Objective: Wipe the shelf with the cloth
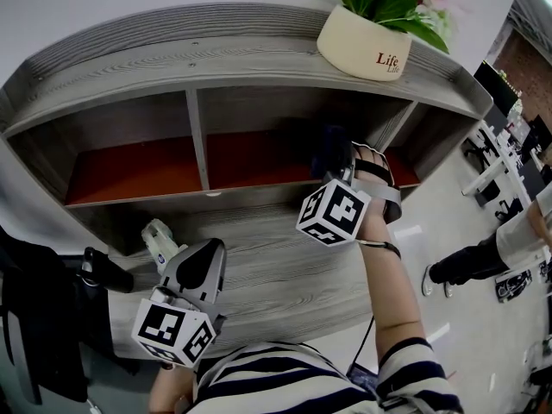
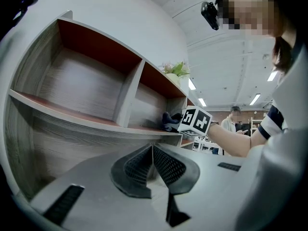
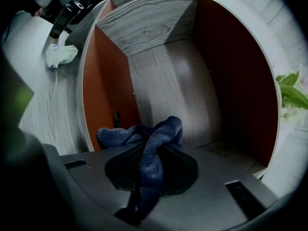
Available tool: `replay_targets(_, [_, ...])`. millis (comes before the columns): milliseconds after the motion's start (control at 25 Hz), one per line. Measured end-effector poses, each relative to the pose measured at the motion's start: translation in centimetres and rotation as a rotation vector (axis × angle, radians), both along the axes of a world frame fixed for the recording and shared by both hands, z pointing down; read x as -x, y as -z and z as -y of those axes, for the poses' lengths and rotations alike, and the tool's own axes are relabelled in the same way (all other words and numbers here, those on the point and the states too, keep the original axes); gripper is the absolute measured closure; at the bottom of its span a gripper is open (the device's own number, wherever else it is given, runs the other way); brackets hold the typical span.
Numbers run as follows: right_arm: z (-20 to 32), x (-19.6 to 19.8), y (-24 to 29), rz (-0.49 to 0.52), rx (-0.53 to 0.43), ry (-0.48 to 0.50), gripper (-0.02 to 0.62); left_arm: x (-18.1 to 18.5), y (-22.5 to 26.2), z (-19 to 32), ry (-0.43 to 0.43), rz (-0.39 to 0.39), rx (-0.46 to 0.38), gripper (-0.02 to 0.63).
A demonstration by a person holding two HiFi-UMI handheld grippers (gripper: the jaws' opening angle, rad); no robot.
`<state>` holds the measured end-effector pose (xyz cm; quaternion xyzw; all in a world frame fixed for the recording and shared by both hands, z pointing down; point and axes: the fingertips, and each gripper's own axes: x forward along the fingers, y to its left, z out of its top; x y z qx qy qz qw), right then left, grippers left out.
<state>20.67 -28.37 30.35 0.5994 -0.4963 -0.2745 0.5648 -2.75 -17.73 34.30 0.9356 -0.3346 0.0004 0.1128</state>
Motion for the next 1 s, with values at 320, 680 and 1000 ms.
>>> replay_targets(320, [-1.2,1.8,5.5,-0.052,-0.214,0.114,0.529,0.1,0.1,0.0,0.006,-0.004,0.001,0.584])
replay_targets(680, [-3.1,1.8,12.4,-0.351,-0.497,0.154,0.529,0.1,0.2,-0.3,0.007,-0.004,-0.003,0.583])
replay_targets(1000, [-2.9,-1.2,13.4,-0.483,-0.551,0.028,0.529,0.1,0.2,-0.5,0.001,-0.003,-0.009,0.583])
